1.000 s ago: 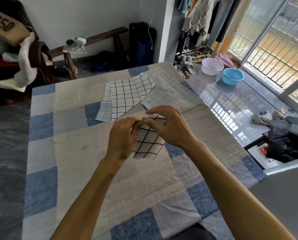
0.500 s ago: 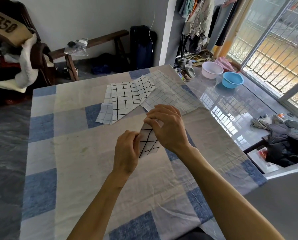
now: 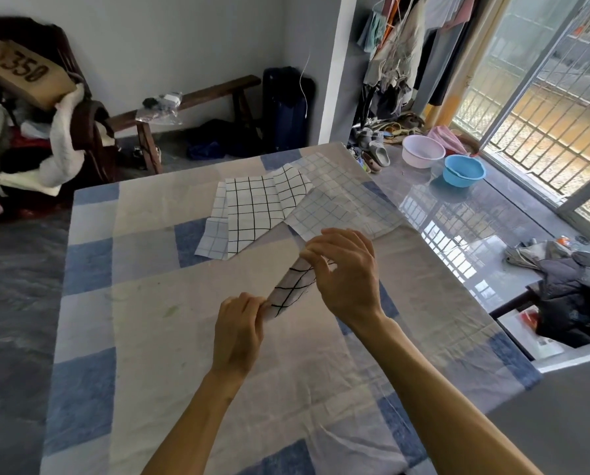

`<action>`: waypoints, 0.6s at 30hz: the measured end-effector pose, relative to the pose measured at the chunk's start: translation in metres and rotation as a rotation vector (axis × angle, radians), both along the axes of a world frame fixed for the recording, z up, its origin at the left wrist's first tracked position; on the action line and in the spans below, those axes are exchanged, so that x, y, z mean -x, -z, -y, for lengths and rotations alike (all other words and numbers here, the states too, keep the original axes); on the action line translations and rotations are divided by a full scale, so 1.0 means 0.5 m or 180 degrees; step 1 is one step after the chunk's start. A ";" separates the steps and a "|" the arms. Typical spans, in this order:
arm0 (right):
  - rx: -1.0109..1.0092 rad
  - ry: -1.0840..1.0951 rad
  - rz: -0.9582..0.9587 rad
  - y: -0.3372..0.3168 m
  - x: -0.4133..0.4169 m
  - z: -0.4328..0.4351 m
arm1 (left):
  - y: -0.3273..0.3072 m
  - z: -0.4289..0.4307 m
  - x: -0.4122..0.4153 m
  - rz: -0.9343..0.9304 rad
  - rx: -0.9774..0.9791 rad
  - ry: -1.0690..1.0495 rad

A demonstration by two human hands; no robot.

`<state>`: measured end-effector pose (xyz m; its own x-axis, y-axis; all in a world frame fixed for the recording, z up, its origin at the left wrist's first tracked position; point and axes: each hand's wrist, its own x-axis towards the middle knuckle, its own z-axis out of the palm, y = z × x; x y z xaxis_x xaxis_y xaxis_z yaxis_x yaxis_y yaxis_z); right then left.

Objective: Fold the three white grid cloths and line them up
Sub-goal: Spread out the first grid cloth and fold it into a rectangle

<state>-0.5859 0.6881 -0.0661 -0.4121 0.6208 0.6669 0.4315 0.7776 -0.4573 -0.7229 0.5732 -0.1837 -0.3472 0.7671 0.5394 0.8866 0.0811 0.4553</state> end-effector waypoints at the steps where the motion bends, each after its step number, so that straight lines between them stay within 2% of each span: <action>1: 0.0044 0.0040 -0.0038 0.003 0.003 0.006 | -0.001 -0.004 0.004 -0.0021 0.0064 -0.0015; 5: 0.0134 0.0341 -0.0610 -0.051 -0.009 -0.016 | 0.064 0.036 0.031 -0.0014 0.0688 -0.0195; 7: -0.0103 0.0495 -0.0416 -0.090 -0.024 -0.065 | 0.093 0.080 0.049 0.0192 0.0860 -0.0362; 9: -0.0233 0.0464 -0.0023 -0.092 -0.032 -0.095 | 0.079 0.079 0.058 0.0330 0.0787 -0.0519; 11: -0.0038 0.0296 0.0107 -0.061 -0.026 -0.090 | 0.032 0.034 0.051 0.0324 0.0512 -0.0545; 14: 0.0273 0.0075 0.0171 0.004 -0.016 -0.048 | -0.050 -0.035 0.021 0.0241 0.0090 -0.0234; 18: 0.0512 -0.0132 0.0217 0.053 -0.015 -0.019 | -0.099 -0.074 -0.020 -0.0024 -0.0044 0.0211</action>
<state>-0.5784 0.6975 -0.0925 -0.4804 0.6988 0.5300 0.4348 0.7146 -0.5480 -0.7130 0.6102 -0.1343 -0.2916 0.7807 0.5527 0.8933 0.0157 0.4491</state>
